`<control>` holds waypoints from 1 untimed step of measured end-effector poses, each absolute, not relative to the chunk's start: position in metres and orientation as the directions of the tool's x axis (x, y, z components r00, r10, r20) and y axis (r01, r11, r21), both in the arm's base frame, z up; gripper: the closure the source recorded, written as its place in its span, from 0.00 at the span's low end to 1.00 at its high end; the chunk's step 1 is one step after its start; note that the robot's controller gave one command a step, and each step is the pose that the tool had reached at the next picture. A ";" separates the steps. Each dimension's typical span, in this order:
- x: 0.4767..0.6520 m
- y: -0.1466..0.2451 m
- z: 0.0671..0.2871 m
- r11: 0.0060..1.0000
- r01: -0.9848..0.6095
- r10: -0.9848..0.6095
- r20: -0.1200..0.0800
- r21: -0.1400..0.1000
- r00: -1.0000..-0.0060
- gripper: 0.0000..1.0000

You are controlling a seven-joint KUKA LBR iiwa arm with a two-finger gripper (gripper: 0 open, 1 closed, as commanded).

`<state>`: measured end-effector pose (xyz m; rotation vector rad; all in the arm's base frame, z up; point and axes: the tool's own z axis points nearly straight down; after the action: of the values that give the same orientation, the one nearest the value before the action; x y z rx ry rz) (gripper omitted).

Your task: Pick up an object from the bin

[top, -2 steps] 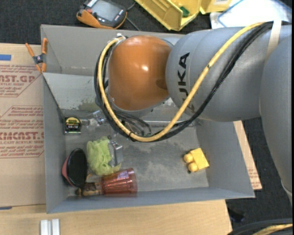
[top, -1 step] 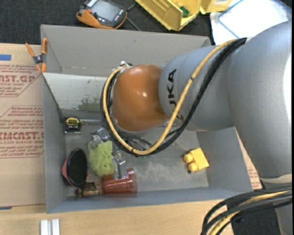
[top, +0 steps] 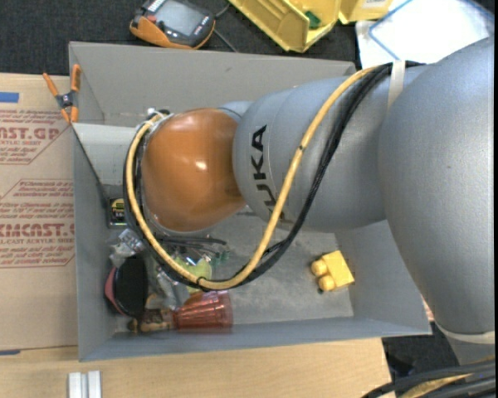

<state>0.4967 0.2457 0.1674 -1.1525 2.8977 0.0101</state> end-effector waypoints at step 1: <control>0.535 0.174 0.092 0.914 -0.406 -0.406 -0.007 0.004 -0.914 0.00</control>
Offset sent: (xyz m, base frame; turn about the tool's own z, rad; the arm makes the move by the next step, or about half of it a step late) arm -0.0144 -0.0234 -0.0857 -0.3192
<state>0.5346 0.1742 0.0917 -0.6508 3.0672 0.0080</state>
